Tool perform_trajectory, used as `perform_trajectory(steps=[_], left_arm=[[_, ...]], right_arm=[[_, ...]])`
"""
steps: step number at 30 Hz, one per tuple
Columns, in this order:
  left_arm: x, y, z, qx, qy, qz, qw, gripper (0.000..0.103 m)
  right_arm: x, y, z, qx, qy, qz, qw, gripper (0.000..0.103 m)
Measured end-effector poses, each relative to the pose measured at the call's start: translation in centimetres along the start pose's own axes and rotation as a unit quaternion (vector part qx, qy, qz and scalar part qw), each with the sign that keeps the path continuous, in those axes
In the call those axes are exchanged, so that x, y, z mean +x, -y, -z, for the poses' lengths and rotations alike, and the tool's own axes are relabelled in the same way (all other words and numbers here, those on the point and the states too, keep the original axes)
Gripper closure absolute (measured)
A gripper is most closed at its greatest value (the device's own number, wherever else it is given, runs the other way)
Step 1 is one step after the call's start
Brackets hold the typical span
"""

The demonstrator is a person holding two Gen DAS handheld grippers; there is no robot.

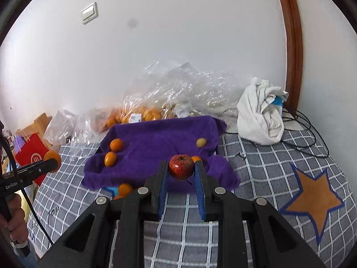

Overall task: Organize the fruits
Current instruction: 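Carry the pomegranate and orange onto the purple towel and open both tools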

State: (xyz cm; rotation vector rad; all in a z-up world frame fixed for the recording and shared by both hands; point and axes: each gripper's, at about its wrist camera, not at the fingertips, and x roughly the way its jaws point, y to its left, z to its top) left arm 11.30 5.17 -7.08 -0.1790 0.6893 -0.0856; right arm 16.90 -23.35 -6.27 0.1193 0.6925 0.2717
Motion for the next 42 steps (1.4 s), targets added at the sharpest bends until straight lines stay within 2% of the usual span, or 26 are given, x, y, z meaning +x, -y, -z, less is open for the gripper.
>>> perform_trajectory(steps=[9, 13, 15, 26, 35, 37, 39, 42], left_arm=[[4.4, -2.2, -2.5, -0.023, 0.008, 0.004, 0.9997, 0.065], [6.7, -3.4, -3.1, -0.039, 0.007, 0.009, 0.9992, 0.065], [7.8, -3.9, -3.3, -0.045, 0.007, 0.009, 0.9989, 0.065], [12.2, -7.6, -2.6, -0.068, -0.007, 0.008, 0.9976, 0.065], [13.2, -7.3, -1.9, -0.067, -0.031, 0.049, 0.9960, 0.065], [13.6, -7.1, -1.7, -0.066, -0.047, 0.059, 0.9949, 0.065], [13.7, -7.1, -1.5, -0.068, -0.057, 0.053, 0.9946, 0.065], [13.7, -7.0, -1.0, -0.064, -0.069, 0.037, 0.9948, 0.065]], right_arm=[[4.1, 2.1, -2.8, 0.011, 0.000, 0.010, 1.000, 0.080], [6.9, 3.2, -3.1, 0.020, -0.017, 0.005, 1.000, 0.080], [8.9, 3.6, -3.2, 0.026, -0.039, -0.005, 0.999, 0.080], [16.3, 0.8, -2.7, -0.043, -0.091, 0.017, 0.995, 0.080], [19.3, 1.2, -0.9, -0.044, -0.131, 0.022, 0.990, 0.080], [19.5, 1.4, -0.8, -0.039, -0.133, 0.020, 0.990, 0.080], [19.4, 1.7, -0.6, -0.033, -0.132, 0.014, 0.991, 0.078], [19.0, 2.0, -0.4, -0.029, -0.127, 0.012, 0.991, 0.070]])
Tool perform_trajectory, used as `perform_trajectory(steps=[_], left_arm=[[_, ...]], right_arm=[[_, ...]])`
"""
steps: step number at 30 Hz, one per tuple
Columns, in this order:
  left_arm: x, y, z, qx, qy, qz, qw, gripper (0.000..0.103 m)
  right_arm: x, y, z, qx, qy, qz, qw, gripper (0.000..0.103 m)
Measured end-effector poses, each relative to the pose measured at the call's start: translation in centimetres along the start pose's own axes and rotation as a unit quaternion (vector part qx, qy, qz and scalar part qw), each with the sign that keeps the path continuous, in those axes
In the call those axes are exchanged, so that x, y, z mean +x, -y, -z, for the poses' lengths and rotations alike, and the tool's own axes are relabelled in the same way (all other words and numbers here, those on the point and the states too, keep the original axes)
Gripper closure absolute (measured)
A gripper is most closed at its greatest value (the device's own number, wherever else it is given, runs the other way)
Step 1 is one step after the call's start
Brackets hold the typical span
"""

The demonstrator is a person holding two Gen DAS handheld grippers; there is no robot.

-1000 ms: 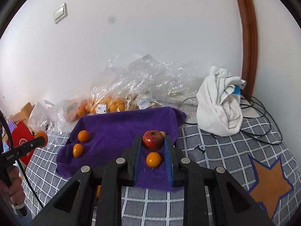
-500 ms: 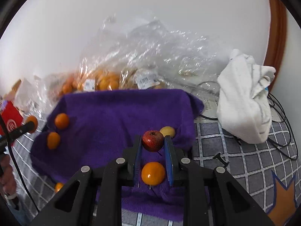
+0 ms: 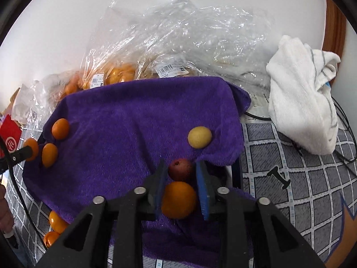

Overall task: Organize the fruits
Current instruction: 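Carry the pomegranate and orange onto the purple towel and open both tools, then withdraw both open tools from the towel toward the remaining fruit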

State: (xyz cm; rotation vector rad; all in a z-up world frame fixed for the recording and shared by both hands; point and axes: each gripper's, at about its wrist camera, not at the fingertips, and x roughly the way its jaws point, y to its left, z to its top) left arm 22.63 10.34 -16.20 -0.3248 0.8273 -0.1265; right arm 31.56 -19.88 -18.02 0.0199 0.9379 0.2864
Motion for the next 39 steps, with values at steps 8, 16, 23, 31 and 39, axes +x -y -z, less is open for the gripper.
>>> perform_trajectory(steps=[8, 16, 23, 31, 39], left_arm=[[0.5, 1.7, 0.9, 0.045, -0.007, -0.048, 0.9978, 0.065], [0.6, 1.6, 0.9, 0.052, 0.007, -0.051, 0.9973, 0.064], [0.9, 2.5, 0.9, 0.070, 0.013, -0.058, 0.9958, 0.055], [-0.1, 1.8, 0.5, 0.045, 0.033, -0.033, 0.9979, 0.043], [-0.8, 1.5, 0.3, 0.035, 0.049, -0.029, 0.9977, 0.043]], right_arm=[[-1.5, 0.3, 1.0, 0.002, 0.016, 0.005, 1.000, 0.064], [-4.5, -0.2, 1.3, -0.003, 0.057, 0.002, 0.998, 0.063], [-6.9, -0.5, 2.4, 0.017, 0.069, 0.007, 0.997, 0.063], [-8.6, -1.1, 4.4, 0.037, 0.055, 0.003, 0.998, 0.063], [-8.8, -3.3, 5.9, 0.013, 0.046, 0.013, 0.999, 0.063]])
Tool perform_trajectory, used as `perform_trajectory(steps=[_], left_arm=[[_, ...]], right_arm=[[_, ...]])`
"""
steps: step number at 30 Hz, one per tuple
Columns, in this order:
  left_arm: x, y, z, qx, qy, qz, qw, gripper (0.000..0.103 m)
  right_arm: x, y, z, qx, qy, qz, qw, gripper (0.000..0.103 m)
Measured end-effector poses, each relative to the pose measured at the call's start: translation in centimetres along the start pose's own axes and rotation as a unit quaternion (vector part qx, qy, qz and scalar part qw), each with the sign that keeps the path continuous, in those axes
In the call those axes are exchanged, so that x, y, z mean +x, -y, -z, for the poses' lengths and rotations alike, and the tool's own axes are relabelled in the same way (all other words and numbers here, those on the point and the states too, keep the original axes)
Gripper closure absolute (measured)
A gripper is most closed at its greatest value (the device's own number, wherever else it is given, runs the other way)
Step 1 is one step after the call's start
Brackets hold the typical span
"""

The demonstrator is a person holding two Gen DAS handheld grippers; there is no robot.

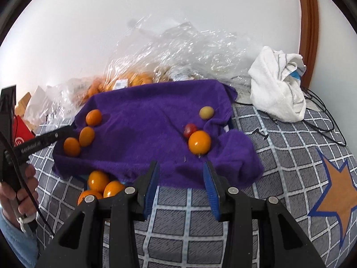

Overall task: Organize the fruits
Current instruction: 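Withdraw both open tools from the towel toward the remaining fruit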

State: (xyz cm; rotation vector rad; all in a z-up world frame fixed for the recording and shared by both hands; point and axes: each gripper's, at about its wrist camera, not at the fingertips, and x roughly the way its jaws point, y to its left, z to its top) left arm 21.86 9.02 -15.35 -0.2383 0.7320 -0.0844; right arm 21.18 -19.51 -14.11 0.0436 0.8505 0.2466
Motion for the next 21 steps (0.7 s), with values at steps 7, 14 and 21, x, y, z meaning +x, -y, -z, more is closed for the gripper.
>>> perform_trajectory(steps=[7, 14, 21], left_arm=[[-0.7, -0.6, -0.2, -0.016, 0.010, 0.009, 0.9998, 0.043], [-1.0, -1.0, -0.3, -0.027, 0.017, 0.011, 0.9994, 0.043], [-1.3, -0.8, -0.4, -0.015, 0.032, -0.003, 0.9994, 0.043]], right_arm=[[-0.3, -1.2, 0.4, -0.004, -0.003, -0.012, 1.000, 0.061], [0.7, -2.5, 1.4, -0.021, -0.025, -0.026, 0.999, 0.060], [1.9, -4.4, 2.3, -0.036, -0.051, -0.055, 0.997, 0.060]])
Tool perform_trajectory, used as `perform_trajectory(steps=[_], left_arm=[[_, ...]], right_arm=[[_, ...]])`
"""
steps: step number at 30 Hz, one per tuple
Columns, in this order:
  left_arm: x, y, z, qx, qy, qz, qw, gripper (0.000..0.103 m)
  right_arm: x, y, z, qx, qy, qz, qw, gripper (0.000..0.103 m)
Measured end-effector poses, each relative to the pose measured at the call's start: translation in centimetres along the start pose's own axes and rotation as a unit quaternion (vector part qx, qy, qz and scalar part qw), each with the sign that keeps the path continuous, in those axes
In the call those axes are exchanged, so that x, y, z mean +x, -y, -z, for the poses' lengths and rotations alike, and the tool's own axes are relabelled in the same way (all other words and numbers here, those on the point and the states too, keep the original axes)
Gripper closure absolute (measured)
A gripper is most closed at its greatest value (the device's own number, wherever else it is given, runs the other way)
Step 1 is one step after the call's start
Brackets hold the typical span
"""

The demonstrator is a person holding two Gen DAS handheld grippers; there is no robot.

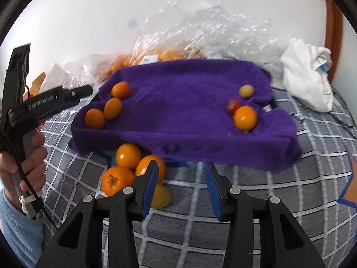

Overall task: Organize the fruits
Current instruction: 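Withdraw both open tools from the towel toward the remaining fruit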

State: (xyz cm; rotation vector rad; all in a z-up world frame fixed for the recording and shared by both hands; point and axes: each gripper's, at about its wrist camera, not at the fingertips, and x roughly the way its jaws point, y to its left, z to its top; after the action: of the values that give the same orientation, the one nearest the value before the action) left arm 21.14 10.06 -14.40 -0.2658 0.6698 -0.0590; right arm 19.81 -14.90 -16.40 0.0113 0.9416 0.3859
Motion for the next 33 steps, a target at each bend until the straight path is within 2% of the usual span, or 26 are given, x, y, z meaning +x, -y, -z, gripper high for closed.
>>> perform_trajectory(steps=[2, 4, 10, 19, 23, 28, 29, 30, 33], left_arm=[[0.0, -0.1, 0.0, 0.001, 0.003, -0.005, 1.0000, 0.043], [0.2, -0.2, -0.1, 0.001, 0.003, -0.010, 0.9999, 0.043], [0.3, -0.3, -0.1, -0.001, 0.002, -0.010, 0.9999, 0.043], [0.7, -0.3, 0.2, -0.004, -0.004, -0.007, 1.0000, 0.043], [0.9, -0.4, 0.2, -0.008, -0.006, -0.006, 0.9999, 0.043], [0.6, -0.7, 0.1, -0.013, -0.002, -0.004, 0.9999, 0.043], [0.6, -0.8, 0.0, -0.014, -0.003, -0.003, 0.9999, 0.043], [0.5, -0.8, 0.0, -0.015, -0.002, -0.003, 0.9999, 0.043], [0.2, -0.8, -0.1, -0.015, 0.002, -0.001, 0.9999, 0.043]], right_arm=[[0.4, -0.4, 0.0, -0.004, -0.003, -0.002, 1.000, 0.060], [0.5, -0.7, -0.1, -0.007, 0.003, -0.001, 1.000, 0.056], [0.8, -0.9, -0.7, -0.008, 0.005, 0.007, 1.000, 0.055], [0.7, 0.4, -1.1, -0.010, 0.006, 0.054, 0.998, 0.054], [1.5, 1.1, -1.0, 0.007, -0.008, 0.048, 0.999, 0.054], [2.8, 0.7, -1.0, -0.002, -0.017, 0.048, 0.999, 0.055], [3.0, 0.7, -1.0, -0.001, -0.018, 0.048, 0.999, 0.056], [3.2, 0.8, -1.0, 0.002, -0.018, 0.047, 0.999, 0.062], [3.3, 0.7, -0.9, -0.002, -0.016, 0.049, 0.999, 0.085]])
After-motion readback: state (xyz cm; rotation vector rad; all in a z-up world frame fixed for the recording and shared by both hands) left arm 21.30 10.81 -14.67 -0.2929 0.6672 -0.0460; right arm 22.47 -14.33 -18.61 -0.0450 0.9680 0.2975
